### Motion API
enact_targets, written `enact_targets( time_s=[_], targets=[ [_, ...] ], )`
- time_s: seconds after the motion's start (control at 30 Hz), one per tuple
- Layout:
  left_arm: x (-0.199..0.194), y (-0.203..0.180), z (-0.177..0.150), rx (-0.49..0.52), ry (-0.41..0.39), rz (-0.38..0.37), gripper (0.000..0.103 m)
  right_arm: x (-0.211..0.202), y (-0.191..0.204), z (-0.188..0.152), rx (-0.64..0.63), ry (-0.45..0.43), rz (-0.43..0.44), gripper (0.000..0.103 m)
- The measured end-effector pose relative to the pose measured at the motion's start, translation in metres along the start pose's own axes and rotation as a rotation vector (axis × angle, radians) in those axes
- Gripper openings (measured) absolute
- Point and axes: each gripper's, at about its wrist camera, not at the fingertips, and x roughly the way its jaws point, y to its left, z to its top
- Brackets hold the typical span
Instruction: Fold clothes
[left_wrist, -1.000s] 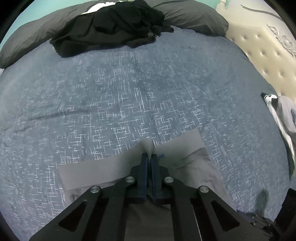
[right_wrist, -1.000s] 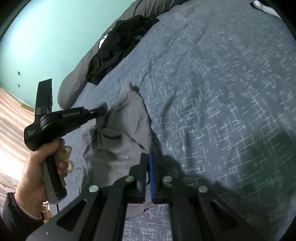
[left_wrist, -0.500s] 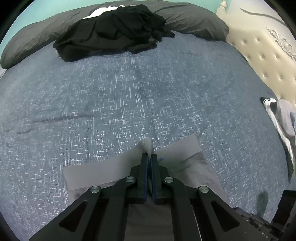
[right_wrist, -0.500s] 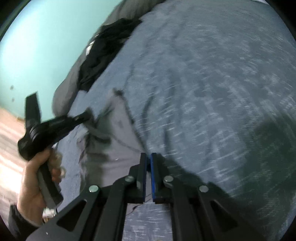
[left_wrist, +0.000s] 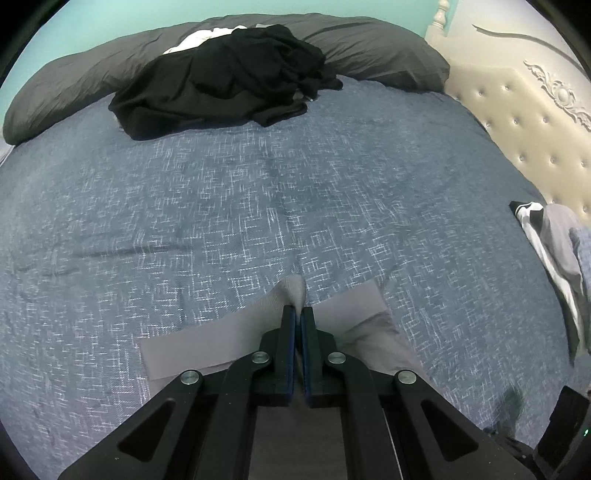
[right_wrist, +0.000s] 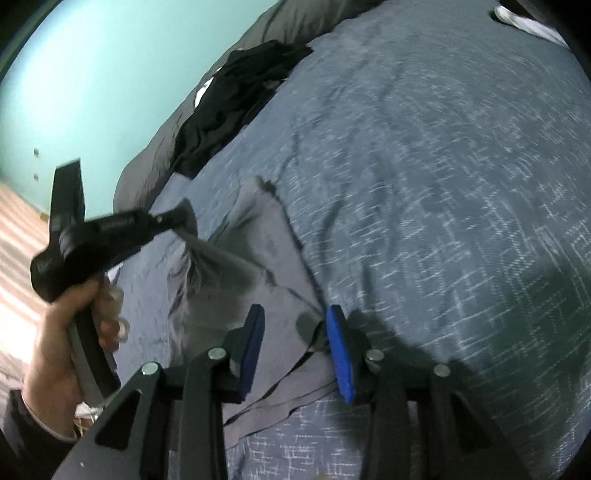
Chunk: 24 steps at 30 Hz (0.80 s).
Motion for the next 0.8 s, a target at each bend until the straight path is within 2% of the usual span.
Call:
enact_targets(
  time_s=[0.2,0.6,0.8],
  targets=[
    [0.0,0.002,-0.001,-0.005,-0.001,-0.003,0.003,0.007,0.003,-0.004,-0.032,0.016,-0.034,0.026],
    [-0.006,0.005,-0.001,-0.004,-0.01,-0.015,0.003,0.016,0.008,-0.003,-0.04,0.021,-0.019,0.006],
    [-0.007,0.008,0.0,-0.007,-0.011,-0.014,0.003,0.01,0.003,-0.002,-0.011,-0.003,-0.026,0.002]
  ],
)
